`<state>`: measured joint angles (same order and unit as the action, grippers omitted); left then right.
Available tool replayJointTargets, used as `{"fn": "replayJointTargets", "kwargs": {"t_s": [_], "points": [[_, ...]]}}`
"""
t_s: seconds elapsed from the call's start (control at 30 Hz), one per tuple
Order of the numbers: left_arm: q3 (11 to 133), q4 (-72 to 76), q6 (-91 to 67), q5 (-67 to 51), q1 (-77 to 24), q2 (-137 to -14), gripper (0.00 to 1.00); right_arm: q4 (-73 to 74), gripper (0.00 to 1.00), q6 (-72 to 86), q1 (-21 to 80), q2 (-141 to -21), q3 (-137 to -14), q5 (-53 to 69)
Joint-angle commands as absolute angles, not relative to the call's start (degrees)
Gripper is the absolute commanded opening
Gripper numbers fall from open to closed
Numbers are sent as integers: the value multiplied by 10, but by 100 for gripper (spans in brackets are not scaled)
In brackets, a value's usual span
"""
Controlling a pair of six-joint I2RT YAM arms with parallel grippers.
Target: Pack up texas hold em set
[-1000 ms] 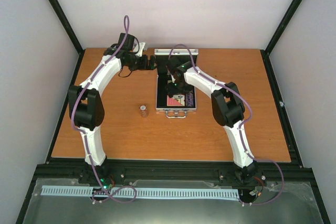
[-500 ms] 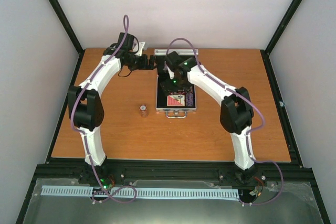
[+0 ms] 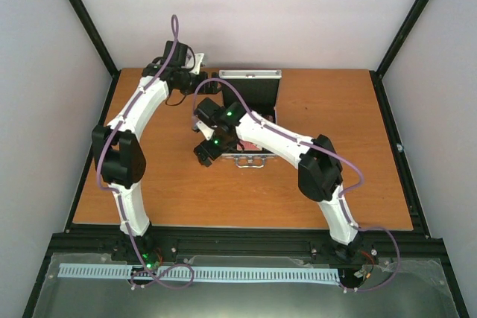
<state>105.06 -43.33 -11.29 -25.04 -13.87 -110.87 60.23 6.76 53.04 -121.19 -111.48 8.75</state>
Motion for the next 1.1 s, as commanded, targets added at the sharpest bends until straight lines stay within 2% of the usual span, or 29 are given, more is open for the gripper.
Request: {"fn": "replayJointTargets", "kwargs": {"t_s": [0.0, 0.5, 0.63, 0.8, 0.97, 1.07], "points": [[1065, -439, -103, -250, -134, -1079, 100, 613, 97, 53, 529, -1256, -1170, 103], [1065, -440, -101, -251, -134, -1084, 100, 603, 91, 51, 529, -1368, -1265, 106], [1064, -438, -101, -253, -134, -1086, 100, 601, 77, 54, 529, -1381, -1269, 96], [1057, -435, -103, -256, -134, -1085, 100, 598, 52, 58, 529, -1391, -1269, 90], [1052, -434, -104, -258, -134, -1084, 100, 602, 50, 55, 529, -1392, -1267, 77], [1052, -433, -105, -257, -133, -1081, 100, 608, 38, 51, 528, -1392, -1266, 69]]}}
